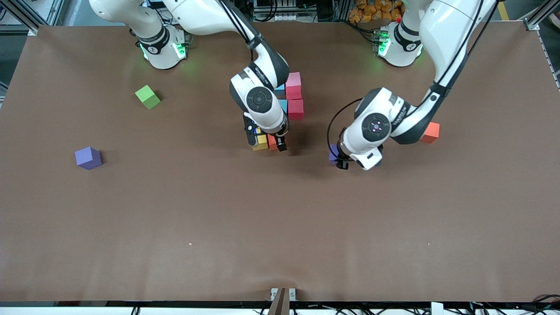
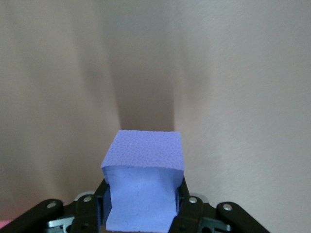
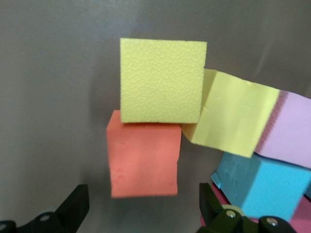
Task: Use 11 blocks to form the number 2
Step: 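Carry the purple block to the cluster with the left gripper, then place the purple block at the cluster while the right gripper withdraws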
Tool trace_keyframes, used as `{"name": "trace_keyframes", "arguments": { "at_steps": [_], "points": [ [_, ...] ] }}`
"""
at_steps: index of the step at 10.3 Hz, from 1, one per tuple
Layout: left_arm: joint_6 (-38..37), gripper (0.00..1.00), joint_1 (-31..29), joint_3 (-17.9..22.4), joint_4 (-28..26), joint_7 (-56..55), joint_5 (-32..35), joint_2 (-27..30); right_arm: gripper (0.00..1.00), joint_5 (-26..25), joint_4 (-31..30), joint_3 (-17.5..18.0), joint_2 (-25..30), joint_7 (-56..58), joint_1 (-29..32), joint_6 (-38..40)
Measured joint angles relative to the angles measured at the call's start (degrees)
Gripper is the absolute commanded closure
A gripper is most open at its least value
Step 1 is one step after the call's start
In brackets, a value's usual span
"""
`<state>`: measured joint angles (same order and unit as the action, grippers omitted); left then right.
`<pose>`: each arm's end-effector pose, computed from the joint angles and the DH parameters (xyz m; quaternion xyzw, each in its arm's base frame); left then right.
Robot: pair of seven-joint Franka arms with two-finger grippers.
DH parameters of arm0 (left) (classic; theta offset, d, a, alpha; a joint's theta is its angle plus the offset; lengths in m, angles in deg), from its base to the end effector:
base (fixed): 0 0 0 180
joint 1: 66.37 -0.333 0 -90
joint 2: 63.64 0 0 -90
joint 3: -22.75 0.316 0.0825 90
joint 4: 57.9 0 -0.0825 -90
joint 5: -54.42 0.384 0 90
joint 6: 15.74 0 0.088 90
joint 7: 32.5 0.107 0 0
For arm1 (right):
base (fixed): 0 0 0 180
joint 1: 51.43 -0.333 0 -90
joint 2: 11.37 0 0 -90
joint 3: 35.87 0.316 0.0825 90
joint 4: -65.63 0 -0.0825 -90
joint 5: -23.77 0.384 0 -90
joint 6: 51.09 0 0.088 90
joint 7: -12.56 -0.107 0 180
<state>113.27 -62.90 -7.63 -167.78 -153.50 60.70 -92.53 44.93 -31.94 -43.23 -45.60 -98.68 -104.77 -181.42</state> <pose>0.5203 -0.3278 0.2535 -0.7316 -0.6748 0.0922 0.0284 0.4555 0.4967 0.2476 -0.7734 0.6255 0.1025 0.0130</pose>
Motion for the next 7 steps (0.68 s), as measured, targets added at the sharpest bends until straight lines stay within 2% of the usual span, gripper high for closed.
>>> {"name": "trace_keyframes", "arguments": {
  "at_steps": [3, 5, 7],
  "points": [
    [1.0, 1.0, 0.1, -3.5, -0.4, -7.7, 0.0, 0.2, 0.0, -0.1, 1.0, -0.4, 4.0, 2.7, 2.8, 6.8],
    [4.4, 1.0, 0.7, -4.8, -1.1, -10.8, 0.0, 0.2, 0.0, -0.1, 1.1, -0.6, 6.8, 11.2, 7.1, 11.3],
    [11.4, 1.0, 2.7, -4.8, -3.9, -12.9, 0.0, 0.0, 0.0, -0.4, 1.3, -0.9, 8.8, 21.7, 13.4, 13.3]
  ]
}}
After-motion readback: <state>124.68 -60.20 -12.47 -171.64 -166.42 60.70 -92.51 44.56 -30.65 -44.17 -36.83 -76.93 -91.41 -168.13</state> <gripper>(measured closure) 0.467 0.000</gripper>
